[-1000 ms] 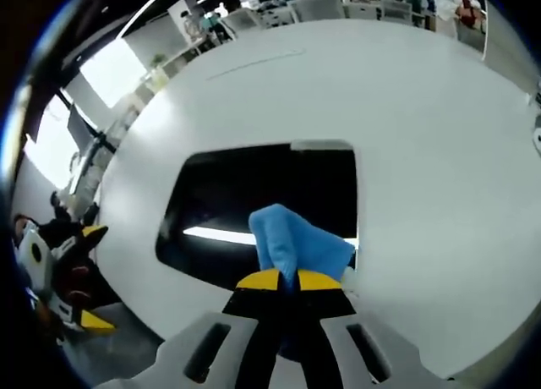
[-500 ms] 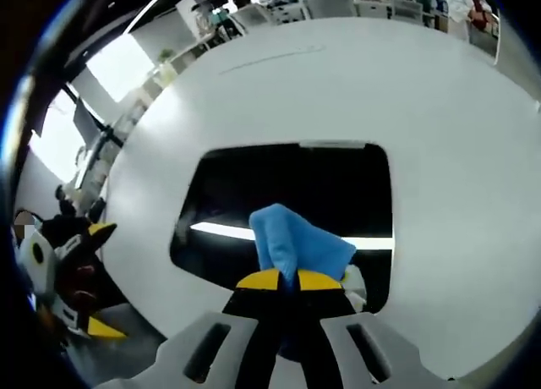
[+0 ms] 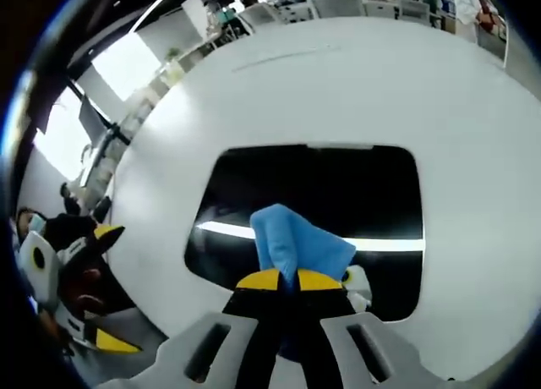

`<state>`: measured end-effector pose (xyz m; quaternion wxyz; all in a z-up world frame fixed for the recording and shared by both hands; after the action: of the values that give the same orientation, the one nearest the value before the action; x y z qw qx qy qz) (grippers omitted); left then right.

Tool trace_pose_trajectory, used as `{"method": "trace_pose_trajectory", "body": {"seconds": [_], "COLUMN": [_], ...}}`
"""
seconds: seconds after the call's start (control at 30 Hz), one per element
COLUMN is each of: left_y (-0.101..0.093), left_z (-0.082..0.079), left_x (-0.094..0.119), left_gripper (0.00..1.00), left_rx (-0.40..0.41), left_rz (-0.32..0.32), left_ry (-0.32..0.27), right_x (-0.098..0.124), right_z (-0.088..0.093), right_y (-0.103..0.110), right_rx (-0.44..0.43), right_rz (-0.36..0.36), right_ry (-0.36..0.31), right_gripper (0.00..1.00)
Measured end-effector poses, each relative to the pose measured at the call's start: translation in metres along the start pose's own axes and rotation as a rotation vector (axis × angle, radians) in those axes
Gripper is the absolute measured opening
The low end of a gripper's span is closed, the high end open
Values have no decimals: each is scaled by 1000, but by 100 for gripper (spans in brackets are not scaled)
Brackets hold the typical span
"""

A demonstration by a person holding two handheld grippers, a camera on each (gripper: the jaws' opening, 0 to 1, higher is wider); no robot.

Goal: Wipe the mirror surface with the cleaning cloth until all visible marks leave the cleaned area.

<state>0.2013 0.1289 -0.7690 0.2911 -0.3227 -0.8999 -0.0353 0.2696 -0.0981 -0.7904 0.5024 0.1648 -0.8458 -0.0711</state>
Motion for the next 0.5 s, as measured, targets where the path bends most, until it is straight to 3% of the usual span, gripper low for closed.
{"method": "trace_pose_trajectory", "body": {"seconds": [0.5], "left_y": [-1], "left_z": [0], "left_x": [0], "left_gripper": [99], "left_rx": [-4], "left_rz": [1], "left_ry": [4], "right_x": [-10], "right_z": [-2], "right_y": [26], "right_rx": [15], "right_rz": [-39], "right_ry": [10], "right_gripper": [0]}}
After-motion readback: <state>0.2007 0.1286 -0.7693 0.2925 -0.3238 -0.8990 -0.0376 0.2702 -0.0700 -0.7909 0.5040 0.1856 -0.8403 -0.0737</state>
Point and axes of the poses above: the point that each gripper's makers call its tool centre point, and the gripper's own axes: x roughly backward along the fingers, y roughly to its left, z roughly out of its underside, the point moved 9 cm from there along x, roughly backward along the fingers, and after that the axes turned 2 degrees about -y, right-handed, at the moved point
